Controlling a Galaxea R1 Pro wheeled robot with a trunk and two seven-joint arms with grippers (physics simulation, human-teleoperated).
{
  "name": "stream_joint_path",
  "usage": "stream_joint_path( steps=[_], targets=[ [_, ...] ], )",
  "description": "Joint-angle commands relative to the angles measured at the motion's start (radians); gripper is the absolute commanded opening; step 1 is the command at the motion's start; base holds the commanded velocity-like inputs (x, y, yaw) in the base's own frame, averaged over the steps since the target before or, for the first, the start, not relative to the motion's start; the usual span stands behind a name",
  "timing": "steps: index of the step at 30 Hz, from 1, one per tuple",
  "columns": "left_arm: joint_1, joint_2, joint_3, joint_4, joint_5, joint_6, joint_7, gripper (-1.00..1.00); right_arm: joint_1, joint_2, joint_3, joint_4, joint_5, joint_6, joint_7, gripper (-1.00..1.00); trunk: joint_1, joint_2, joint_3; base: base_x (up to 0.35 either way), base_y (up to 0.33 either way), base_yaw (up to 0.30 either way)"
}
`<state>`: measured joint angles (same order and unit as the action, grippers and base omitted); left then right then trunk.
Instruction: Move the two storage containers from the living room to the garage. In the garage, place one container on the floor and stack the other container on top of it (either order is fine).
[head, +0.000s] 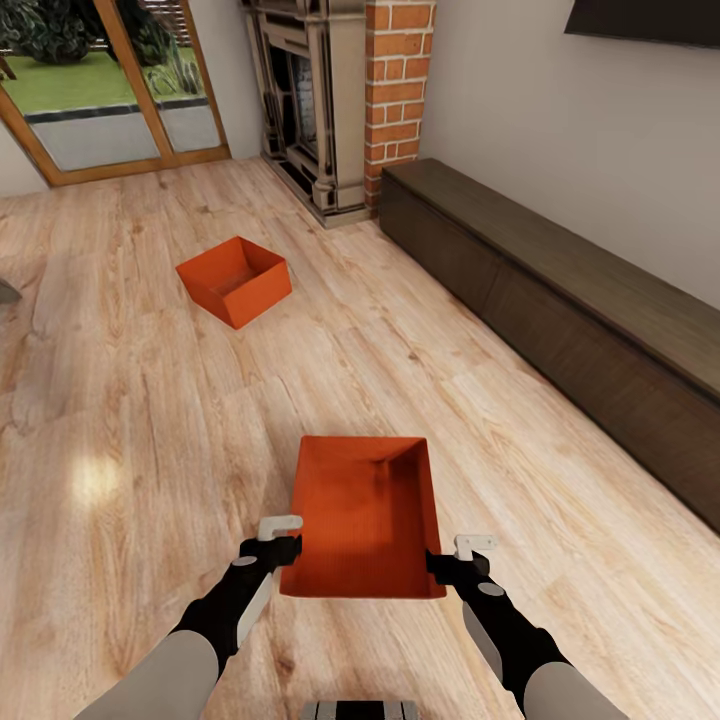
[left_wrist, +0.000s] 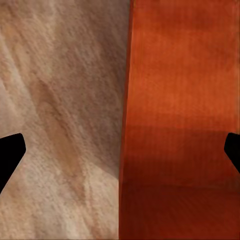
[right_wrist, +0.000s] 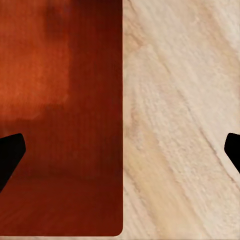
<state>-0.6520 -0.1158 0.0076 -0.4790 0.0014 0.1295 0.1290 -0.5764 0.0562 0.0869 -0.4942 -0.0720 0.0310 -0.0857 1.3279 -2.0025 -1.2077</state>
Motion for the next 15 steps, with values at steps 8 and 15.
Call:
stream_joint_path(
  steps=[8,15],
  targets=[
    [0.0,-0.001,0.001,-0.002,0.0,-0.001,0.003,1.0,0.0,-0.001,0.009,-0.012,-0.009,0.007,-0.008,1.0,0.031,-0.056,-0.026,0.0,0.0,0.0],
    [0.0,0.0,0.001,-0.004,0.001,-0.001,0.055,1.0,0.0,-0.002,0.01,-0.058,-0.01,0.016,-0.012,1.0,0.057,-0.105,-0.048,0.0,0.0,0.0]
  ],
)
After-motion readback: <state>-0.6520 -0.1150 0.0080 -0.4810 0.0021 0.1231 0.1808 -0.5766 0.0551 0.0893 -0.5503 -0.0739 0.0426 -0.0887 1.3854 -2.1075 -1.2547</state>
